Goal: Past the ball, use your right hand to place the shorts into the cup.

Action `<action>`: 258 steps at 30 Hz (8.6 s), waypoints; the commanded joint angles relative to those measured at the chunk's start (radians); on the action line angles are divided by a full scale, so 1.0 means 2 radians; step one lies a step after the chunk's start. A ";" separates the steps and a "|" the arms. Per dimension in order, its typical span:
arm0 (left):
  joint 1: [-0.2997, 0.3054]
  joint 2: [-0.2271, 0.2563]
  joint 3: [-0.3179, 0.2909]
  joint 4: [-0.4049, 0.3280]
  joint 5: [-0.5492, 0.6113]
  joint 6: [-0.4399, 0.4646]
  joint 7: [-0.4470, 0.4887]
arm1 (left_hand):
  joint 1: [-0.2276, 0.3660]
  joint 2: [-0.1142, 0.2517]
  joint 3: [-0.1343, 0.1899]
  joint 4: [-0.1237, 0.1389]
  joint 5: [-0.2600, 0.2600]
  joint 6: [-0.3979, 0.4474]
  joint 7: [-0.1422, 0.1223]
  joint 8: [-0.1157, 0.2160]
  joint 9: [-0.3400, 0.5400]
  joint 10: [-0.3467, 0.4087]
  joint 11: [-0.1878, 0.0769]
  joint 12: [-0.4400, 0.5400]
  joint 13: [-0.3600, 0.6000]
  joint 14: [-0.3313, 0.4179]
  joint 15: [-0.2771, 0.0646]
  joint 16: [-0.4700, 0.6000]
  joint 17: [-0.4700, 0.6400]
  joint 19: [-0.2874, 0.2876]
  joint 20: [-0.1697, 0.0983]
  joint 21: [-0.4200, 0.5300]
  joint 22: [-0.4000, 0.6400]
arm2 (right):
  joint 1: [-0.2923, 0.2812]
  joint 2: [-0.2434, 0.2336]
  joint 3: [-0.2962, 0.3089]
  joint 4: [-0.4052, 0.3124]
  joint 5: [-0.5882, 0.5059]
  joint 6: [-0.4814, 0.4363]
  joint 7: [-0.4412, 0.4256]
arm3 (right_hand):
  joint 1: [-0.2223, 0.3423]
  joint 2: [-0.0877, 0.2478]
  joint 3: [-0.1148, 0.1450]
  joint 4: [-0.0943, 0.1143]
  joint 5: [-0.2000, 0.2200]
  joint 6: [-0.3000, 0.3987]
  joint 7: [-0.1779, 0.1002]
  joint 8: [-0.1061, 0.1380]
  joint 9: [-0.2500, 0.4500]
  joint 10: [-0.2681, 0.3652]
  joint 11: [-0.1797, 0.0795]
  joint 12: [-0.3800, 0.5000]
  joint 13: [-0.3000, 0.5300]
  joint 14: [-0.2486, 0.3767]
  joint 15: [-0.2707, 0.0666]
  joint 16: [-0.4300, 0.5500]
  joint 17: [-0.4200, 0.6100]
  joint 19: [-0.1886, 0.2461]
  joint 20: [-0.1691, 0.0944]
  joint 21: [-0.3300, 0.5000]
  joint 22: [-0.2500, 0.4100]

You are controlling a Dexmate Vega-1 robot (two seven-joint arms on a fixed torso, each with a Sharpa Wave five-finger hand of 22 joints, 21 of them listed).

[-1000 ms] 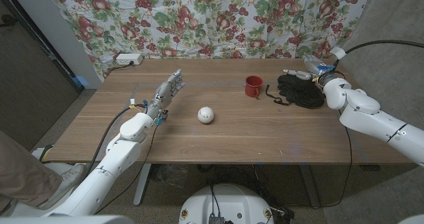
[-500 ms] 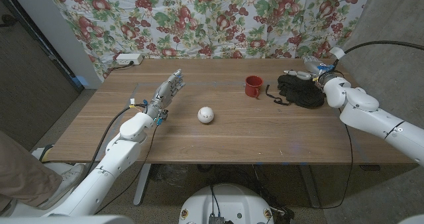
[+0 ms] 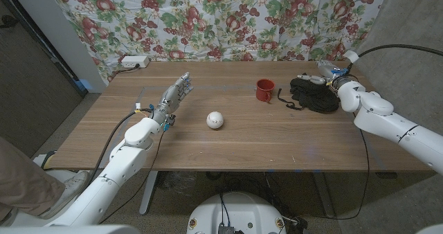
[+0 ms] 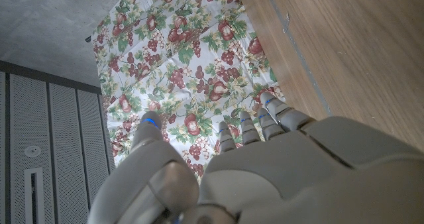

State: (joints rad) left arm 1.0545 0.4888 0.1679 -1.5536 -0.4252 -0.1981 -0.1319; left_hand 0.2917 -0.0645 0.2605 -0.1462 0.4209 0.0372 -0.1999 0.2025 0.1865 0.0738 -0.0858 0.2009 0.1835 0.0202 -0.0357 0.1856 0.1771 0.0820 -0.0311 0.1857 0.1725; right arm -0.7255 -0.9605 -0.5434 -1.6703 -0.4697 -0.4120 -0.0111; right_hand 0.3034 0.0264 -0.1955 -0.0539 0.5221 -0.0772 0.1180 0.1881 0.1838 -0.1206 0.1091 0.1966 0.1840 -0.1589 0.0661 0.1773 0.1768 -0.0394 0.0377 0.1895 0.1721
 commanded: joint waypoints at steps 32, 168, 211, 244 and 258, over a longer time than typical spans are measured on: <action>0.009 0.007 -0.003 -0.014 -0.001 0.004 0.000 | 0.008 0.000 0.002 0.003 -0.003 0.002 -0.001 -0.002 0.002 0.003 -0.001 0.001 0.003 -0.003 -0.024 0.001 0.002 0.000 -0.021 0.004 0.001 | 0.025 0.028 -0.025 0.067 -0.013 0.016 -0.013 | 0.012 -0.001 -0.004 -0.005 0.012 0.006 0.007 0.006 0.003 -0.003 0.000 0.003 0.001 -0.009 -0.001 0.001 0.000 0.000 -0.001 0.002 0.002; 0.036 0.012 -0.009 -0.031 -0.003 -0.003 0.012 | 0.014 0.002 0.004 0.003 -0.010 -0.009 -0.002 -0.004 0.002 0.003 0.001 0.001 0.003 -0.002 -0.024 0.001 0.002 0.001 -0.025 0.004 0.001 | 0.073 0.090 -0.090 0.175 -0.016 -0.009 -0.053 | 0.075 0.006 -0.016 -0.029 0.062 0.048 -0.013 0.017 0.010 0.064 -0.002 0.034 0.014 0.079 -0.009 0.013 0.008 0.092 0.051 0.009 0.005; 0.033 0.013 -0.007 -0.027 -0.004 -0.002 0.012 | 0.015 0.003 0.005 0.003 -0.012 -0.005 -0.001 -0.002 0.002 0.002 0.000 0.001 0.003 -0.001 -0.023 0.001 0.002 0.002 -0.026 0.004 0.001 | 0.084 0.106 -0.103 0.206 -0.007 -0.015 -0.058 | 0.104 0.013 -0.013 -0.037 0.070 0.043 -0.005 0.014 0.011 0.070 -0.016 0.034 0.015 0.092 -0.017 0.011 0.006 0.119 0.050 0.013 0.004; 0.037 0.013 -0.007 -0.030 -0.003 -0.003 0.015 | 0.016 0.003 0.005 0.003 -0.014 0.003 0.000 0.000 0.002 0.005 0.003 0.002 0.003 -0.002 -0.023 0.001 0.002 0.001 -0.025 0.004 0.001 | 0.085 0.117 -0.108 0.236 0.013 -0.015 -0.077 | 0.151 0.024 -0.006 -0.046 0.078 0.049 -0.011 0.015 0.012 0.078 -0.028 0.037 0.020 0.156 -0.027 0.020 0.006 0.192 0.029 0.027 0.005; 0.041 0.011 -0.009 -0.032 -0.006 -0.004 0.018 | 0.015 0.003 0.005 0.004 -0.014 0.005 0.000 0.000 0.002 0.005 0.002 0.002 0.003 -0.002 -0.023 0.001 0.002 0.001 -0.024 0.004 0.002 | 0.087 0.124 -0.108 0.247 0.018 -0.009 -0.091 | 0.258 0.056 0.040 -0.056 0.062 0.050 -0.028 0.017 0.013 0.076 -0.035 0.034 0.026 0.208 -0.077 0.032 0.026 0.336 -0.033 0.079 0.015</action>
State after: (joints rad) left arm 1.1318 0.5137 0.1515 -1.6155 -0.4333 -0.2038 -0.1007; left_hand 0.3113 -0.0578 0.2661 -0.1407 0.3978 0.0371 -0.2000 0.1948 0.1884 0.0773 -0.0822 0.2009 0.1834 0.0203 -0.0357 0.1856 0.1790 0.0820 -0.0311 0.1857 0.1725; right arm -0.5535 -0.7249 -0.7602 -1.1982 -0.4467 -0.4458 -0.1675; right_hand 0.7826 0.1386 -0.1312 -0.1668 0.6612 0.0144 0.0659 0.2181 0.2074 0.0315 0.0390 0.2664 0.2305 0.2327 -0.0397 0.2301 0.2144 0.5342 0.0193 0.3115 0.1878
